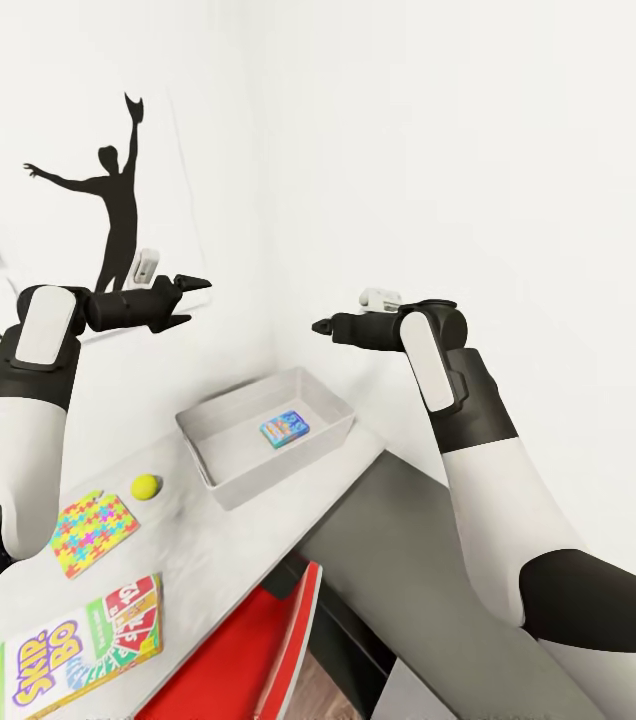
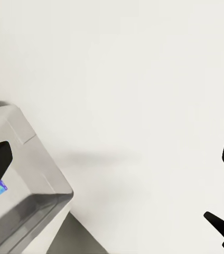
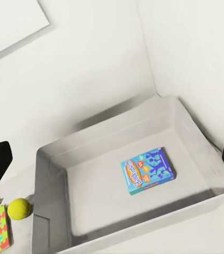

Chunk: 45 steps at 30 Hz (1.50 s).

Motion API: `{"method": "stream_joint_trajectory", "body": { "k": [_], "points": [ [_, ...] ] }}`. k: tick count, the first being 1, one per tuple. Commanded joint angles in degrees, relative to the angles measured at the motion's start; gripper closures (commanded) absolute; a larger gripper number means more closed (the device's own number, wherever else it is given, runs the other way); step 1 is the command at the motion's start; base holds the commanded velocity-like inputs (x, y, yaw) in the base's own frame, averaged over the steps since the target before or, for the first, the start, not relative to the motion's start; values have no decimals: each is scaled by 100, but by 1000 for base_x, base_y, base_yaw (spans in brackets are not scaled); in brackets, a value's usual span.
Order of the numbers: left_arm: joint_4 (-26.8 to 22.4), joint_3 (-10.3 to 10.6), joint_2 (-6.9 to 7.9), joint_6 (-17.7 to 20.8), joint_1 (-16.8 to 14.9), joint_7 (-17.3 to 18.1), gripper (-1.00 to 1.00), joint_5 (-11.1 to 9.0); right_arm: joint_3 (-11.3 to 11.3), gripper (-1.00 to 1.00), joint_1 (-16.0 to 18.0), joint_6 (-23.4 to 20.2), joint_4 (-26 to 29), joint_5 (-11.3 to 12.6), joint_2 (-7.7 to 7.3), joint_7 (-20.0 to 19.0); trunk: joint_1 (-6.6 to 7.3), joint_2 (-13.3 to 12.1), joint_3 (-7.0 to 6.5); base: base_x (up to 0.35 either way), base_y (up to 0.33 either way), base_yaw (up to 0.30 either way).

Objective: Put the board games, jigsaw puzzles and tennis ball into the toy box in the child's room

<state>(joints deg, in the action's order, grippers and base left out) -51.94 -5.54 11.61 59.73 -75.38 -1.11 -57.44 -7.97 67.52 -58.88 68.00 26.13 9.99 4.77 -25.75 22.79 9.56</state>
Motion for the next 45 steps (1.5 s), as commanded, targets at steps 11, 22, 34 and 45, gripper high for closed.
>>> {"method": "stream_joint_trajectory", "body": {
  "k": [11, 22, 34, 45],
  "points": [
    [-1, -9, -1, 27, -6, -12, -100, -13, -3, -100, 6, -18, -5, 50, 0, 50, -3, 12, 13, -9, 0, 0],
    [-1, -10, -5, 27, -3, -12, -100, -13, -2, -100, 6, -16, -6, 50, 0, 50, -3, 12, 13, -181, 0, 0],
    [-1, -9, -10, 27, 2, -12, -100, -13, 5, -100, 0, -14, -6, 50, 0, 50, -3, 12, -1, -199, 0, -22],
    [-1, -11, -9, 27, -1, -12, -100, -13, 6, -100, -94, -13, -14, 50, 0, 50, -3, 12, -71, -236, 48, -181]
  ]
}}
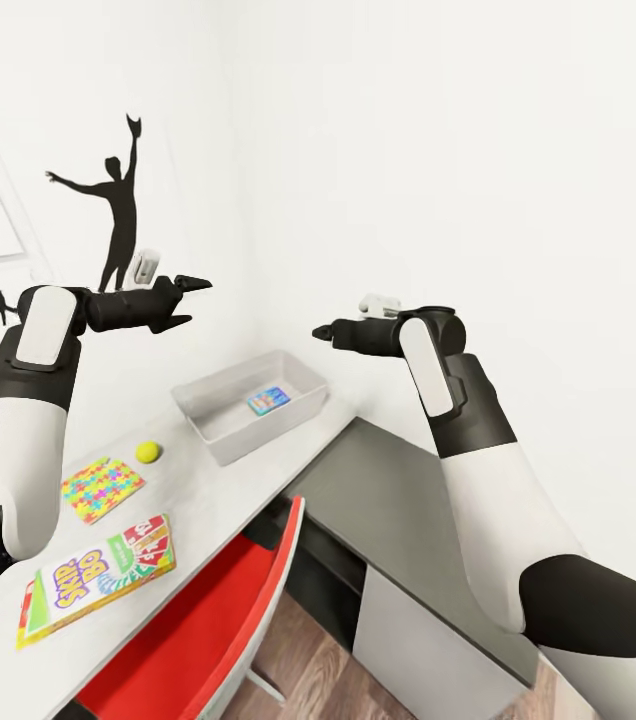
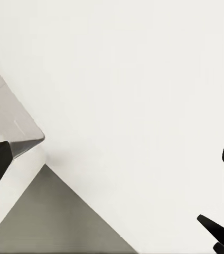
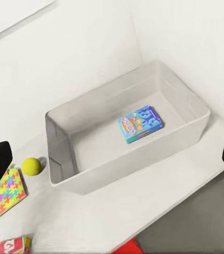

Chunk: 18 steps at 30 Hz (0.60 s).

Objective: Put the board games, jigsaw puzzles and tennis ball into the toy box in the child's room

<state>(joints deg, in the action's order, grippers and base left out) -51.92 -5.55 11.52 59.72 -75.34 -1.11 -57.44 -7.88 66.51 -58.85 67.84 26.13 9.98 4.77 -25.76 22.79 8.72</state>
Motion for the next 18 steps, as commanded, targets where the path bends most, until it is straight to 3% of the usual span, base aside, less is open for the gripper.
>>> {"method": "stream_joint_trajectory", "body": {
  "k": [1, 18],
  "points": [
    [-3, -9, 0, 28, -6, -12, -100, -12, -3, -100, 5, -17, 1, 50, 2, 50, -3, 12, 6, -65, 29, -202],
    [-11, -8, 0, 28, 1, -12, -100, -12, 5, -100, 2, -13, 1, 50, 2, 48, -3, 12, -111, -119, 4, -203]
  ]
}}
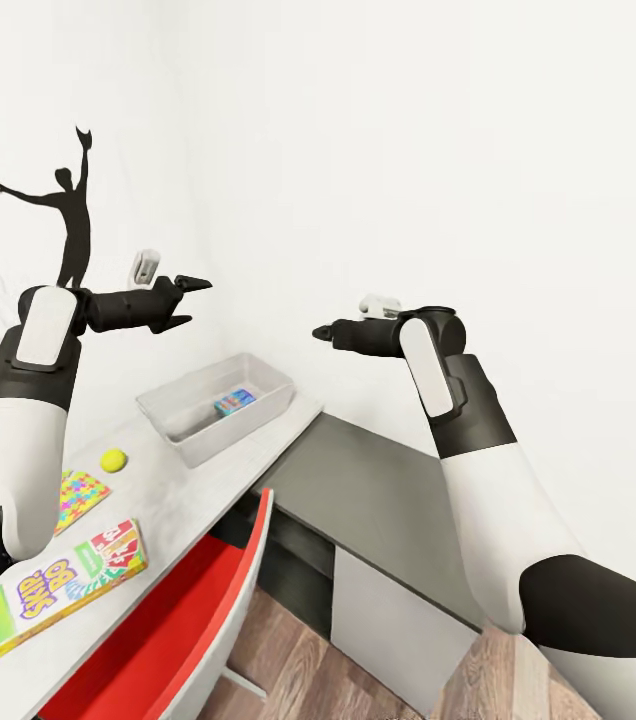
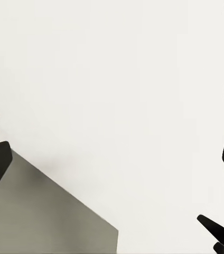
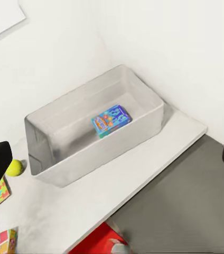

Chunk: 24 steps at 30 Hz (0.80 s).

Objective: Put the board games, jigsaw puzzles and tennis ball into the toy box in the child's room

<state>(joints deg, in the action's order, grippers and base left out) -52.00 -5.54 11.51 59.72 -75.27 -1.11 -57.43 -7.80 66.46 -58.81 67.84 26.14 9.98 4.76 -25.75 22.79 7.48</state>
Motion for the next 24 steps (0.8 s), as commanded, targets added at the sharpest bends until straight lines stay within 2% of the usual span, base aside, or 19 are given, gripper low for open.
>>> {"method": "stream_joint_trajectory", "body": {
  "k": [1, 16, 24],
  "points": [
    [-2, -9, 0, 28, -6, -12, -100, -13, -3, -100, 7, -16, 1, 49, 1, 50, -3, 13, 6, -110, 0, -203],
    [-2, -9, 0, 28, -4, -12, -100, -13, 6, -100, 7, -16, -7, 49, 1, 47, -3, 13, -98, -207, 0, -203],
    [-2, -6, 0, 28, 3, -12, -100, -13, 6, -100, -6, -16, -12, 49, 1, 45, -3, 13, -154, -48, 0, -204]
  ]
}}
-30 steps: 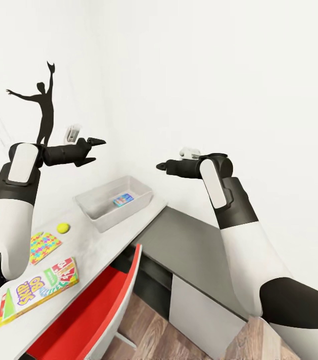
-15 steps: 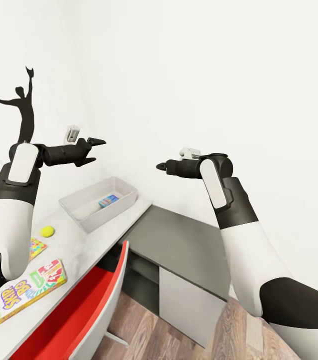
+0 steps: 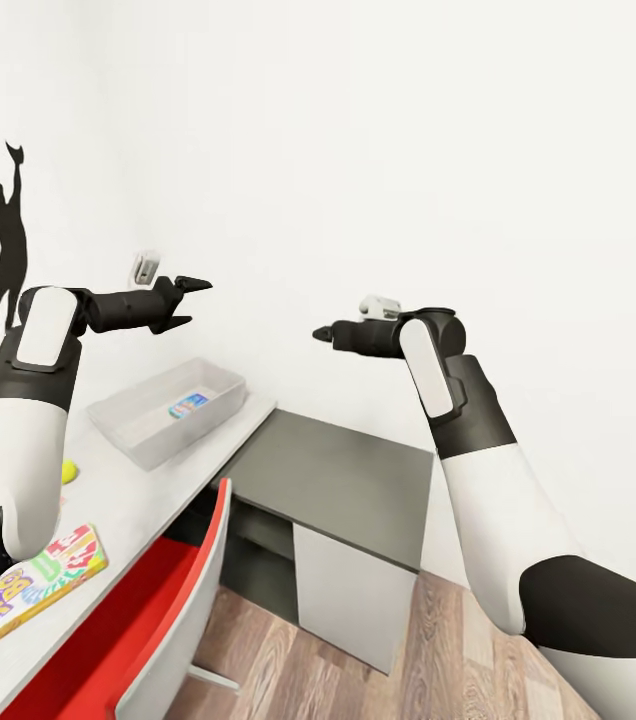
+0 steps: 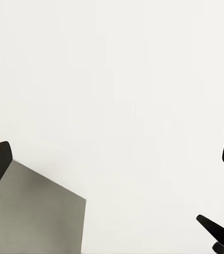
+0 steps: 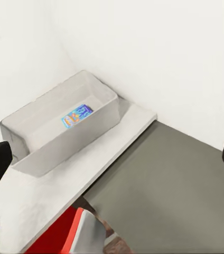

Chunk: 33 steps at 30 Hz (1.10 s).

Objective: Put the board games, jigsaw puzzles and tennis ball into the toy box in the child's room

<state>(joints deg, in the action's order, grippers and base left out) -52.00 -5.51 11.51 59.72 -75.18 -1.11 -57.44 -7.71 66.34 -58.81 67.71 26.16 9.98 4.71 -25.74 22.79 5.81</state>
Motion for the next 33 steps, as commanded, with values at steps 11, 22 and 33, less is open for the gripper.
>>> {"method": "stream_joint_trajectory", "body": {
  "k": [11, 22, 33],
  "points": [
    [-3, -8, -8, 28, 11, -12, -100, -13, 7, -100, -176, -24, 5, 41, 1, 52, -4, 13, -17, -3, 0, -113],
    [-3, -5, -6, 28, 18, -12, -100, -7, 23, -100, -235, -25, 5, 46, 1, 46, -4, 13, -17, -110, 0, -250],
    [-3, -4, 0, 28, 97, -12, -100, -4, 27, -100, -242, -25, -11, 46, 1, 48, -4, 13, -17, -38, 0, -275]
  ]
}}
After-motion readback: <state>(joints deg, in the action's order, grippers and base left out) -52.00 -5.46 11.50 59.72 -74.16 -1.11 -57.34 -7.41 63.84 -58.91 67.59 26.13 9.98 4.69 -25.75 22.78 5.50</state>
